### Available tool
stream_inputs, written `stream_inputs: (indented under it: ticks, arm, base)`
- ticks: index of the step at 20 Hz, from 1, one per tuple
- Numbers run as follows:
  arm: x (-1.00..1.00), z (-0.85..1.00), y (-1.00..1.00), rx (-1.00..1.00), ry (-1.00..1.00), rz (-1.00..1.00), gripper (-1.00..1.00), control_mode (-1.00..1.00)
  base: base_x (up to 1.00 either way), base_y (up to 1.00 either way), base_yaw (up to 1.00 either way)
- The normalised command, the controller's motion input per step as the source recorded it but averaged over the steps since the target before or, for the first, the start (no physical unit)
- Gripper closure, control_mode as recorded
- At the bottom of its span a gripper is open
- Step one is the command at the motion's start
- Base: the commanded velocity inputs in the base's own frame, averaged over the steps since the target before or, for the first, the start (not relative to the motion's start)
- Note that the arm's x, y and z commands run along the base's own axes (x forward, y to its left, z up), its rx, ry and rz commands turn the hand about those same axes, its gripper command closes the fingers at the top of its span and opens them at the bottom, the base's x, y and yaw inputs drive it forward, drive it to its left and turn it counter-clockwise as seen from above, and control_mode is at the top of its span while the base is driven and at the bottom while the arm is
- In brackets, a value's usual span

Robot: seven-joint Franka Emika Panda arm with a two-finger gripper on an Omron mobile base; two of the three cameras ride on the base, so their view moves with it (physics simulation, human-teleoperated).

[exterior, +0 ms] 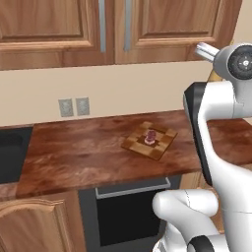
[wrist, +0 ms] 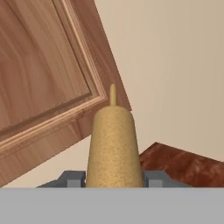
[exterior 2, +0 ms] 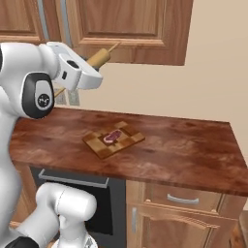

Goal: Open the cabinet, retrieve the rolling pin, and place it next to the meat on the cutting board to prepare for tenderizing.

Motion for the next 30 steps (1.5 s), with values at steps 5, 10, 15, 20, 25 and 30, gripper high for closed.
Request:
stream_inputs:
  ticks: [5,10,15,20,25,30]
  arm:
    - [0.0,0.0,0.0,0.0,0.0,0.0,1.0,1.0]
    - [0.0,0.0,0.0,0.0,0.0,0.0,1.0,1.0]
    - [0.0,0.0,0.0,0.0,0.0,0.0,1.0,1.0]
    - [0.0,0.0,0.0,0.0,0.0,0.0,1.0,1.0]
    - [0.0,0.0,0.0,0.0,0.0,0.0,1.0,1.0]
    - [0.0,0.0,0.0,0.0,0.0,0.0,1.0,1.0]
  base:
    - [0.19,-0.31,0.0]
    - [0.02,-0.23,0.0]
    - [0.23,-0.14,0.0]
    - [0.28,-0.17,0.01]
    - [0.27,-0.17,0.01]
    - [0.15,-0.07,0.01]
